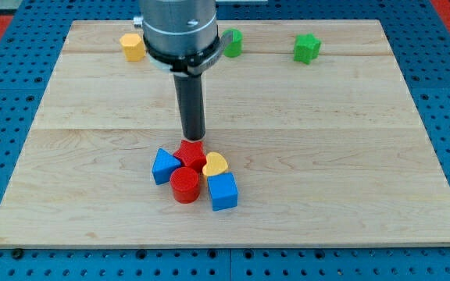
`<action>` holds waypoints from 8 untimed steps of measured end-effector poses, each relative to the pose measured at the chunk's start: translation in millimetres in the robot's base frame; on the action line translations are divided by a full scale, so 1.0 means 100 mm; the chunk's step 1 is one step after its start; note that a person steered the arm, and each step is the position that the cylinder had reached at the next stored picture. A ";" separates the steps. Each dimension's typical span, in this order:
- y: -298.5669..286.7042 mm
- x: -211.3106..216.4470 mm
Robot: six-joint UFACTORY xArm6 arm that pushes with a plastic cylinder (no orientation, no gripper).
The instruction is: Push the green circle to the right of the yellow hexagon
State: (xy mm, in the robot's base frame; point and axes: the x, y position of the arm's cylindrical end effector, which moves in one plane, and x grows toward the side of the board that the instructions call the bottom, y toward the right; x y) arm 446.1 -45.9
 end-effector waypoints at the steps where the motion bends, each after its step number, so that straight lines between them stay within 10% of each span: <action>1: 0.01 -0.29; 8: 0.86 -1.71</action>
State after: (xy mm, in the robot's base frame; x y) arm 274.8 40.2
